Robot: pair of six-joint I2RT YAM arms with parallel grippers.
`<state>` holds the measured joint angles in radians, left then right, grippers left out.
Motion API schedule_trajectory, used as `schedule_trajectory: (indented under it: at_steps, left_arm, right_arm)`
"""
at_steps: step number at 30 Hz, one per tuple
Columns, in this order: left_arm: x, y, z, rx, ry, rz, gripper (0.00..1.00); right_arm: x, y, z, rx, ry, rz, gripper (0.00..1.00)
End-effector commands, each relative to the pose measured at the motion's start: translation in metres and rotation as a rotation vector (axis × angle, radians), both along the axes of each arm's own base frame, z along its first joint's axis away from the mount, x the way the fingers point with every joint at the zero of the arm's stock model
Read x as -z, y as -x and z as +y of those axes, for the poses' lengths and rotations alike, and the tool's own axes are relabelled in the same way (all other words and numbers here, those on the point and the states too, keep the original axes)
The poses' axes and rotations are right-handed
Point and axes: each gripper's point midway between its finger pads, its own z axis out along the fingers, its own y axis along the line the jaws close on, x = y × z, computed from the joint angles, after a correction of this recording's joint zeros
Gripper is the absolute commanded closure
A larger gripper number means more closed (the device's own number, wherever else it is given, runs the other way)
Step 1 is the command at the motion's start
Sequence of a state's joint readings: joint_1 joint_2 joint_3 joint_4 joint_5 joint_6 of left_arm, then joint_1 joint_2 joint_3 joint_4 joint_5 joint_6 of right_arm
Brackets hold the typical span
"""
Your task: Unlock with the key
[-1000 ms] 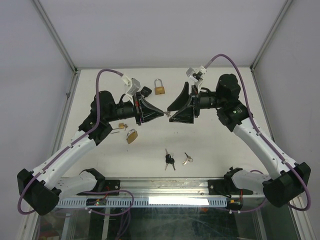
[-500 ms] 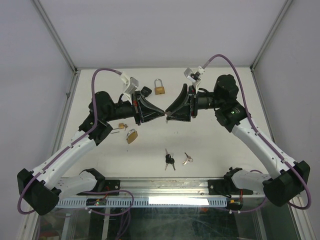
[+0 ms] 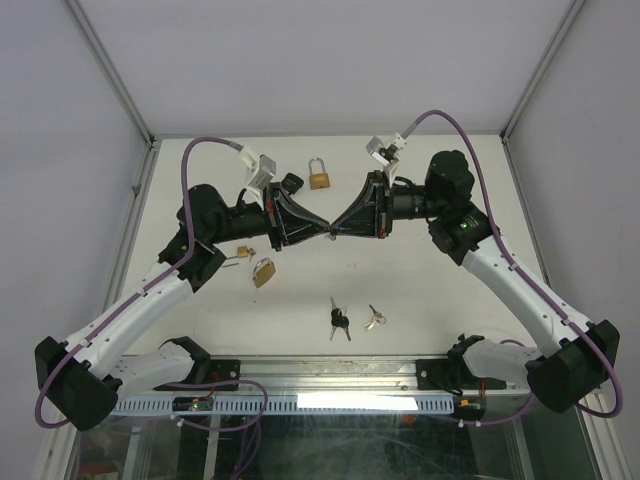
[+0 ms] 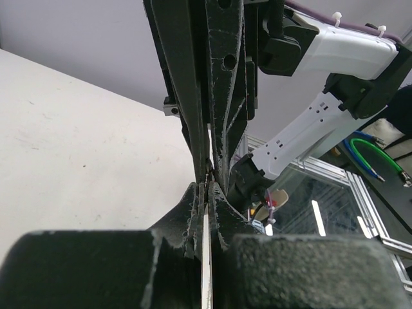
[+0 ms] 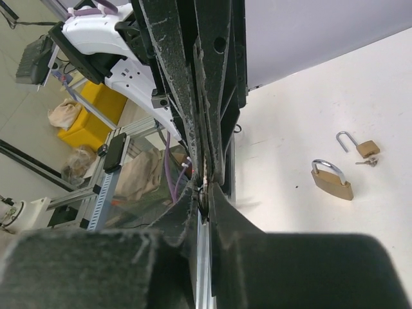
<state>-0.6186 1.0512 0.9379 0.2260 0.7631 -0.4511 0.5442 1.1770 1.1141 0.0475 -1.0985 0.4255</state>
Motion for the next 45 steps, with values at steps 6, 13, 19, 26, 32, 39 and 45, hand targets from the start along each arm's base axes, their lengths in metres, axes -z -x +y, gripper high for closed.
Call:
schedule_trajectory:
  at_steps: [6, 13, 19, 26, 32, 39, 45]
  left_arm:
    - [-0.016, 0.007, 0.006, -0.01, 0.05, -0.035, 1.0]
    - [-0.005, 0.0, 0.012, -0.041, 0.049, 0.008, 0.21]
    - [0.028, -0.029, 0.039, -0.173, -0.119, -0.124, 0.01]
    - [0.149, -0.092, 0.112, -0.439, -0.818, -0.261, 0.01]
    - [0.212, -0.091, 0.134, -0.383, -1.052, -0.181, 0.01]
    - [0.249, -0.119, 0.147, -0.452, -1.196, -0.141, 0.01]
    - [0.289, -0.084, 0.139, -0.307, -1.222, -0.045, 0.01]
  right_arm:
    - [-0.018, 0.001, 0.0, 0.01, -0.031, -0.067, 1.0]
    - [-0.009, 0.001, -0.008, 0.034, 0.084, -0.074, 1.0]
    - [0.006, -0.002, -0.019, 0.098, 0.173, -0.101, 1.0]
    - [0.027, -0.011, -0.026, 0.164, 0.249, -0.104, 1.0]
    - [0.039, -0.013, -0.024, 0.162, 0.251, -0.081, 1.0]
    - [0.044, -0.011, -0.023, 0.15, 0.251, -0.066, 1.0]
    - [0.045, -0.012, -0.024, 0.159, 0.251, -0.071, 1.0]
